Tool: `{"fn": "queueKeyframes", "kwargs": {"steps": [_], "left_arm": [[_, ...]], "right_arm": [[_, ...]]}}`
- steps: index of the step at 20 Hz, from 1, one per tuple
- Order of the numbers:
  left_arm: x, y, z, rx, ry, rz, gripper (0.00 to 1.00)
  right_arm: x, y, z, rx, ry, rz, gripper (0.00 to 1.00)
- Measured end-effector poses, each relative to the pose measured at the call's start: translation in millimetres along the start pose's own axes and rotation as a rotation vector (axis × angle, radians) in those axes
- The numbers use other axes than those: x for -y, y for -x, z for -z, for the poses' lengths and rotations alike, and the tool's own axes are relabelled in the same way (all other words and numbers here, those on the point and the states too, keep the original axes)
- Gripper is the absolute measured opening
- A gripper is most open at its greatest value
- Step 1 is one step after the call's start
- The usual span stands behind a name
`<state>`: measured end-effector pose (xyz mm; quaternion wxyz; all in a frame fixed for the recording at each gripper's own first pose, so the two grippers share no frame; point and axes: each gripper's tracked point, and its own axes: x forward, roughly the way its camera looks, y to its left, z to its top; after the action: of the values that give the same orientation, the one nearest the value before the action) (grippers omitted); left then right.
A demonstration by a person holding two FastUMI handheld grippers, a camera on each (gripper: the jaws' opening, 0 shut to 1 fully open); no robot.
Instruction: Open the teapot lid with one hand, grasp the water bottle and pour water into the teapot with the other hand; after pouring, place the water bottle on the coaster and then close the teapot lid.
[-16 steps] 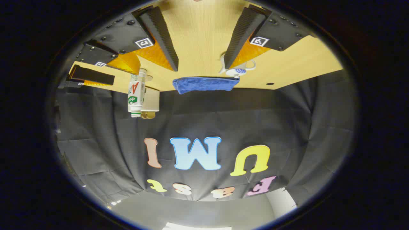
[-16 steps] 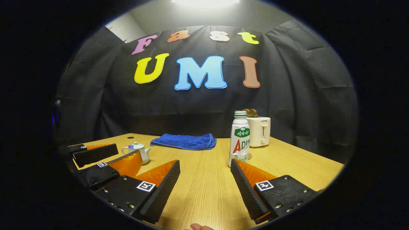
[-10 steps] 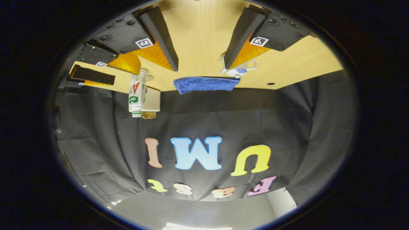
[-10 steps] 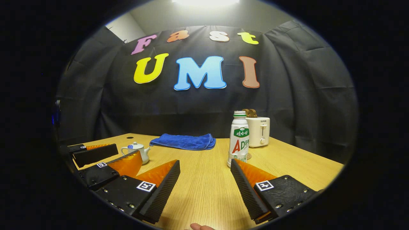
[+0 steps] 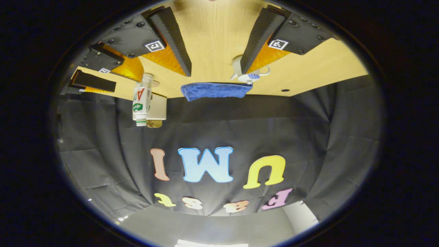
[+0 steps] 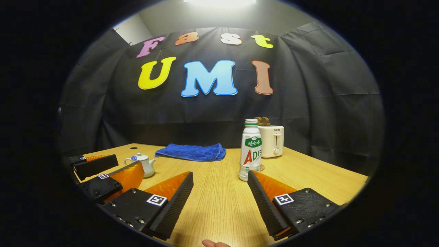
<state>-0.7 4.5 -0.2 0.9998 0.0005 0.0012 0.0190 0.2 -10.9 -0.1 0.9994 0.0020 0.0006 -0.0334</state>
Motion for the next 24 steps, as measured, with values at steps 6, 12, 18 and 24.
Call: {"fn": "queueKeyframes", "kwargs": {"steps": [6, 12, 18, 24], "left_arm": [[1.5, -2.2, -1.2, 0.002, 0.001, 0.038, 1.0], [-37.3, -44.6, -5.6, 0.0, 0.038, 0.013, 1.0], [-75.6, -96.3, -7.3, -0.013, -0.012, -0.039, 0.99], [-84.1, -139.3, 12.5, -0.081, 0.005, -0.022, 1.0]], "right_arm": [[-4.4, -2.5, 1.0, -0.008, 0.004, -0.024, 0.98], [-3.6, -15.5, 1.9, -0.053, -0.02, -0.038, 0.98], [-5.0, -21.7, -8.5, -0.031, -0.021, -0.043, 0.98], [2.4, -24.6, -7.0, -0.048, -0.032, -0.035, 0.98]]}}
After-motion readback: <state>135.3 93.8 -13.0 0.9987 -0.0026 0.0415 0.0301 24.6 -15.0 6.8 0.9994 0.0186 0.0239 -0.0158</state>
